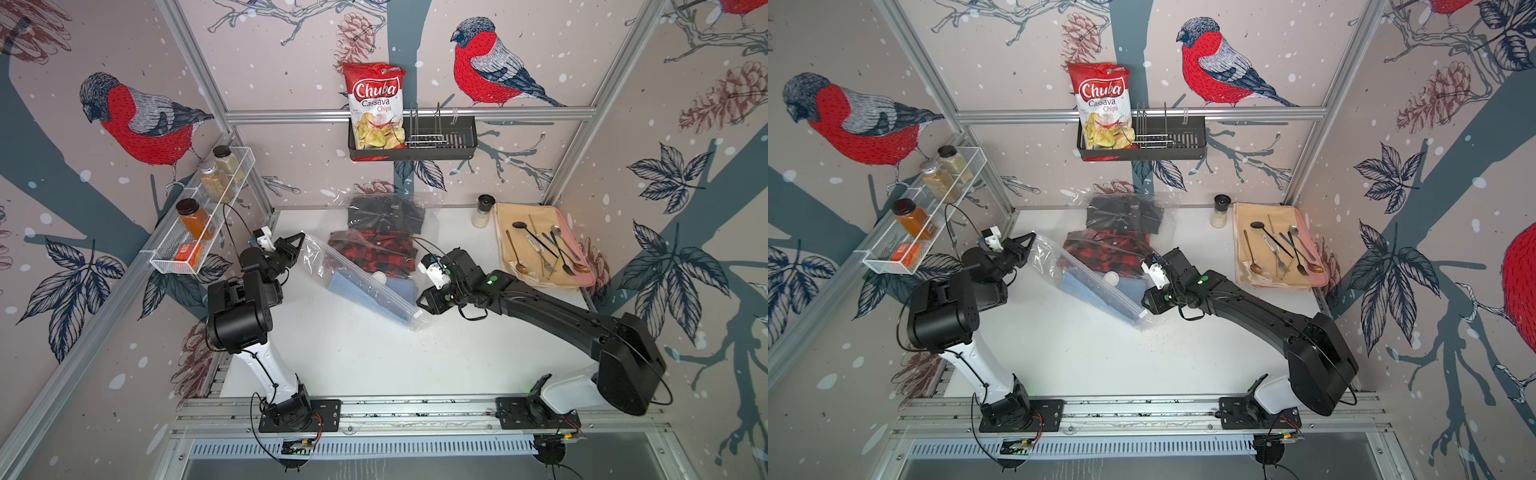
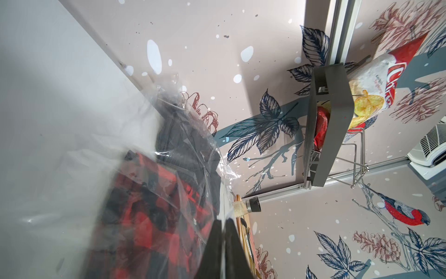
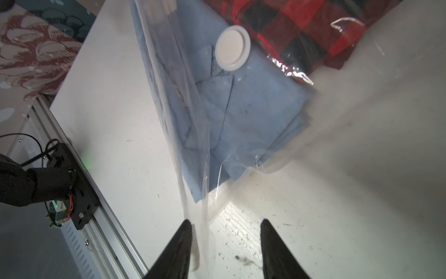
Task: Place the folded shirt into the vacuum bag
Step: Close the vacuum bag at the center of the board, then adjust the vacuum bag at the center of the board.
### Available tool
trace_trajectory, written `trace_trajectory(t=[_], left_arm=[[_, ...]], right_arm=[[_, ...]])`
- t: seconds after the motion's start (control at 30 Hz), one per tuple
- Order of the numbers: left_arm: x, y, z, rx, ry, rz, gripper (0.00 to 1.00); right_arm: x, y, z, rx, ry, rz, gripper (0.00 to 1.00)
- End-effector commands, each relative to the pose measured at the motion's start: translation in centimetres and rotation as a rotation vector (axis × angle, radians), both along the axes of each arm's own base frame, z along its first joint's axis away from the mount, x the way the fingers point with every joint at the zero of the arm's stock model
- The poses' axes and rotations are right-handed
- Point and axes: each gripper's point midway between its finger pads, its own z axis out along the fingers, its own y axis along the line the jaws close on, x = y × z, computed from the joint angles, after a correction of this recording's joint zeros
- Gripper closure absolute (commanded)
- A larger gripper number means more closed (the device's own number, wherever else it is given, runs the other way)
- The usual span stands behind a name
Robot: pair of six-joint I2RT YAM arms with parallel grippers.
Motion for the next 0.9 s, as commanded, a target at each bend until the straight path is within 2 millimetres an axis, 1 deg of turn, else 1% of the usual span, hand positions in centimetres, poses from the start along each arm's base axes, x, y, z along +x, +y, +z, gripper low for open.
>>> trace_trajectory(t=[0.0, 0.1, 0.17, 0.3, 0.37, 0.4, 0.47, 0.5, 0.57, 0.63, 0.7, 0.77, 0.87], left_arm=[[-0.7, 0.3, 1.2, 0.097, -0.013, 0.033, 0.69], [-1.1, 1.2, 2.2, 0.211, 0.038, 0.098, 0.61], [-1.9, 2.0, 3.6, 0.301, 0.066, 0.160, 0.53], [-4.0, 3.2, 6.6, 0.436, 0.085, 0.271, 0.41], [-5.1, 3.5, 8.0, 0.483, 0.085, 0.308, 0.40], [-5.6, 3.6, 8.6, 0.500, 0.083, 0.323, 0.36], [-6.5, 3.2, 9.5, 0.516, 0.069, 0.332, 0.31], [-6.7, 2.9, 9.8, 0.519, 0.060, 0.328, 0.30], [-6.8, 1.2, 9.9, 0.515, 0.050, 0.289, 0.29], [-6.6, -1.1, 9.5, 0.519, 0.044, 0.237, 0.28], [-6.4, -3.3, 8.2, 0.529, 0.058, 0.191, 0.28], [-6.4, -5.8, 6.4, 0.532, 0.078, 0.124, 0.28], [-6.7, -9.0, 3.6, 0.546, 0.112, 0.045, 0.26]], right_arm=[[1.3, 0.0, 2.0, 0.082, -0.008, -0.041, 0.50], [2.7, -0.6, 2.4, 0.121, 0.004, -0.093, 0.48], [3.6, -0.8, 2.1, 0.134, 0.017, -0.124, 0.47], [5.2, -0.5, 1.5, 0.150, 0.039, -0.156, 0.45], [6.1, -0.1, 1.2, 0.157, 0.048, -0.162, 0.45], [6.5, 0.1, 1.0, 0.160, 0.053, -0.166, 0.45], [7.5, 1.0, 0.8, 0.179, 0.061, -0.160, 0.44], [8.0, 1.4, 0.6, 0.187, 0.069, -0.157, 0.43], [9.4, 2.5, 0.5, 0.202, 0.079, -0.151, 0.43], [10.8, 3.6, 0.2, 0.218, 0.088, -0.150, 0.42], [12.1, 4.8, -0.5, 0.236, 0.113, -0.142, 0.40], [13.1, 5.9, -1.7, 0.252, 0.145, -0.141, 0.39], [13.6, 6.6, -3.8, 0.254, 0.187, -0.141, 0.39]])
